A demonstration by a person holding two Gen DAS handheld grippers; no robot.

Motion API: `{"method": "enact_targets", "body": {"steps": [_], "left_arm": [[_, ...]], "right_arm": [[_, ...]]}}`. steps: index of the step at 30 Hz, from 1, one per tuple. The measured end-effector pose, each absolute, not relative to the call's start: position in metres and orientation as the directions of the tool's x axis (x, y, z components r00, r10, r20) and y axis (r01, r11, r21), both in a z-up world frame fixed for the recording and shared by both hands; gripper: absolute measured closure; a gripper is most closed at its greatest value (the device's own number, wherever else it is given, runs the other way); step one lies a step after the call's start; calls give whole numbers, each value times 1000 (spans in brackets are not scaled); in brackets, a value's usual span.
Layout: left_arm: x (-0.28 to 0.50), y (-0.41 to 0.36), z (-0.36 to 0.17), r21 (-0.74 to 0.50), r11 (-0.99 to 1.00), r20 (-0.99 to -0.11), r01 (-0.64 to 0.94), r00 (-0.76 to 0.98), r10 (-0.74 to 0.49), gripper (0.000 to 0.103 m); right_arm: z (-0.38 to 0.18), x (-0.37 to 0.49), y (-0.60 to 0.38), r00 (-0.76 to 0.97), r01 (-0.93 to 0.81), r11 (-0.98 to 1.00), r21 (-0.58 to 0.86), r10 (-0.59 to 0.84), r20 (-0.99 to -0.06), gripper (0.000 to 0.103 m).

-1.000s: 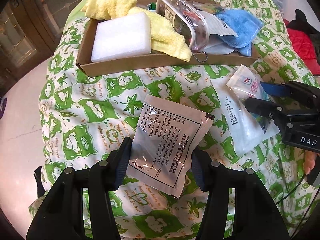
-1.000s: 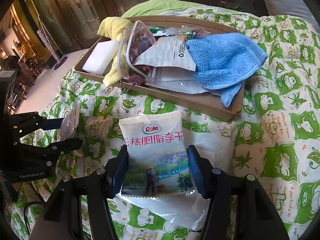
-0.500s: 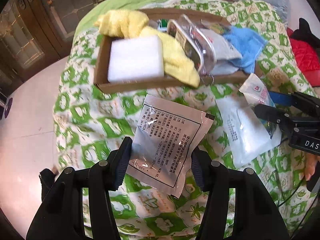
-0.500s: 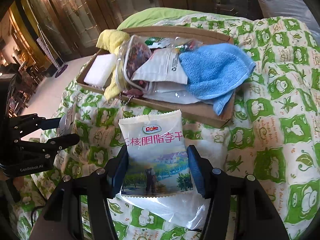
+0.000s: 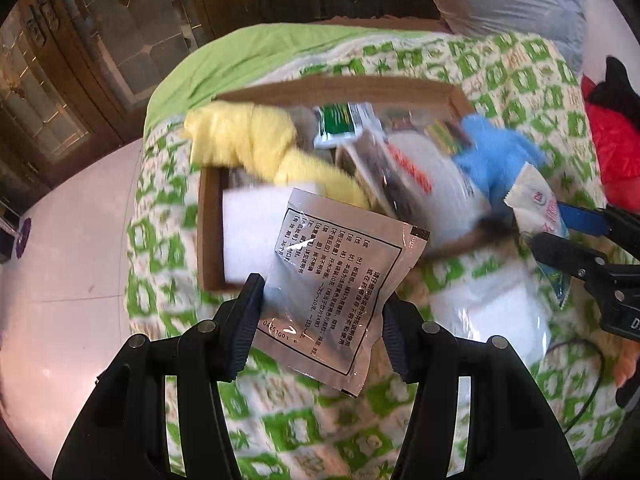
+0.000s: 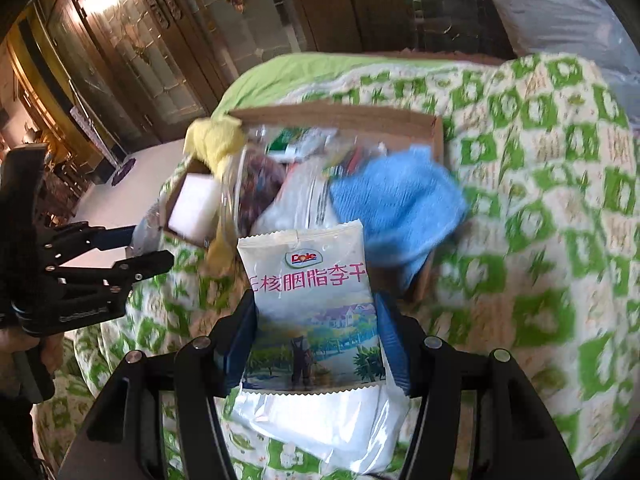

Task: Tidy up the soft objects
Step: 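Lower the sachet and Dole packet into the tray and open both grippers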

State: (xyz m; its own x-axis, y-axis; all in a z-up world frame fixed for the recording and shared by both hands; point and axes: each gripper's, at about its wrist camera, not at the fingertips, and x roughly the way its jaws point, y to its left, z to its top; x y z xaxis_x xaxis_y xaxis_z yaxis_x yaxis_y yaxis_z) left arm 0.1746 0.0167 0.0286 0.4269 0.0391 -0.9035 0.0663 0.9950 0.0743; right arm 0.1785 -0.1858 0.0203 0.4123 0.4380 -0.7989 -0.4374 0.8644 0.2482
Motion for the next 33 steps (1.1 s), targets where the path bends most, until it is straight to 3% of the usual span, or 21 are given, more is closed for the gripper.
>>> {"method": "enact_targets", "body": {"steps": [8, 33], "left_arm": [[216, 17, 35, 80, 996, -897, 50, 439, 50, 48], [277, -1, 26, 87, 995, -884, 58, 465, 50, 48]], "right_arm": [[34, 225, -182, 445, -412, 879, 238, 422, -790, 45], [-3, 290, -165, 451, -382, 908, 172, 345, -823, 45]]}}
